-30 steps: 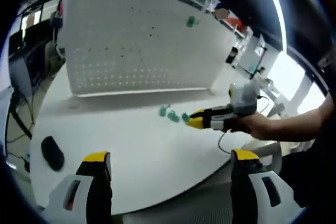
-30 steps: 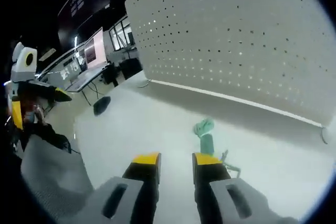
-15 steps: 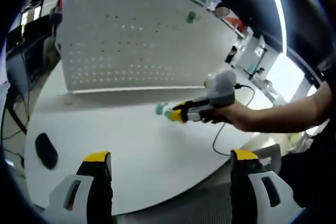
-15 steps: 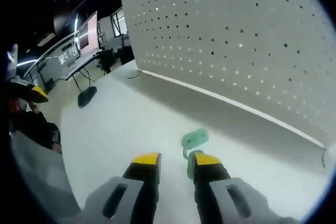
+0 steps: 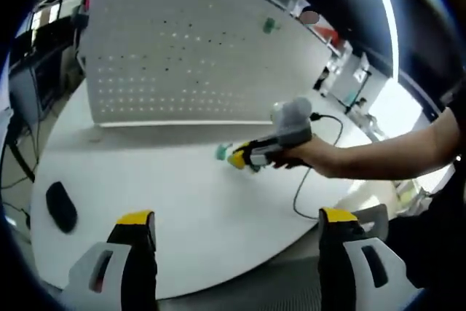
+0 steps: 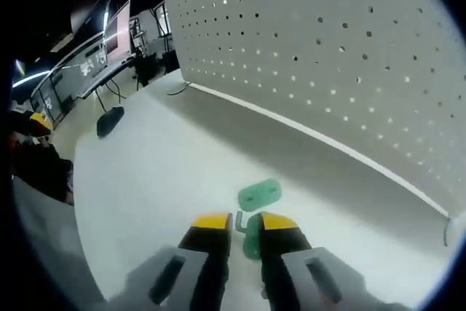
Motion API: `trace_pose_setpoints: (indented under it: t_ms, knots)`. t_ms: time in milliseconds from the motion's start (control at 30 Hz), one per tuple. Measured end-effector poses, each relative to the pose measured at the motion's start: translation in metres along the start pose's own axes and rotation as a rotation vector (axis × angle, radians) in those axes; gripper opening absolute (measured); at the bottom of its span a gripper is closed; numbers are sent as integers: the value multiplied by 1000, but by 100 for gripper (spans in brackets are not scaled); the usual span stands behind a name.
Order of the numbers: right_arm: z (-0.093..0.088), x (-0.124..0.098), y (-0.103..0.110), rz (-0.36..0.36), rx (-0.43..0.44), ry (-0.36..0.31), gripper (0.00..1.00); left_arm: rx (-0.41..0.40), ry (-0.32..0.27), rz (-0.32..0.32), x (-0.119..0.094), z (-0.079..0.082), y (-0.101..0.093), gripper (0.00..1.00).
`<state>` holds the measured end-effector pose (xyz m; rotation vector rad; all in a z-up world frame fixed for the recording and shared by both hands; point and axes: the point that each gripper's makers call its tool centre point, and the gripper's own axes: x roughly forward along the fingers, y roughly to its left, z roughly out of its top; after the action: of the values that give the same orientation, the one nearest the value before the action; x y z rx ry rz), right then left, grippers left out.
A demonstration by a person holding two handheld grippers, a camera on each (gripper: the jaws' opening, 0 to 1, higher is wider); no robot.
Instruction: Insert the hook assembly into the mounting plate slot until the hook locks in place.
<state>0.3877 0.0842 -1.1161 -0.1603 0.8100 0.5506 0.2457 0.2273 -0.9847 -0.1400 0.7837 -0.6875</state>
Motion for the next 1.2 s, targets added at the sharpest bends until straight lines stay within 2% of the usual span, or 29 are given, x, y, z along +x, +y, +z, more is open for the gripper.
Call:
trace_pose_setpoints:
  t_ms: [100, 300, 633, 833, 1000, 1200]
  knots:
    - [0, -1, -3, -2, 19, 3, 4, -9, 0, -3, 0, -1, 0, 93]
    - [-2, -2, -6, -13, -1, 18, 1, -16, 3, -9, 0, -3, 0, 93]
    - [-5, -10, -6, -20, 28, -7, 0, -16, -26, -7, -6, 2, 1, 94]
    - [4, -17, -5, -23, 46, -31, 0, -8, -38, -6, -9, 6, -2, 94]
    - [17, -27, 0, -17, 46, -77, 0, 4, -49, -4, -12, 10, -5, 94]
    - [21, -39, 4, -14, 88, -121, 0, 20, -49, 1, -17, 9, -7, 93]
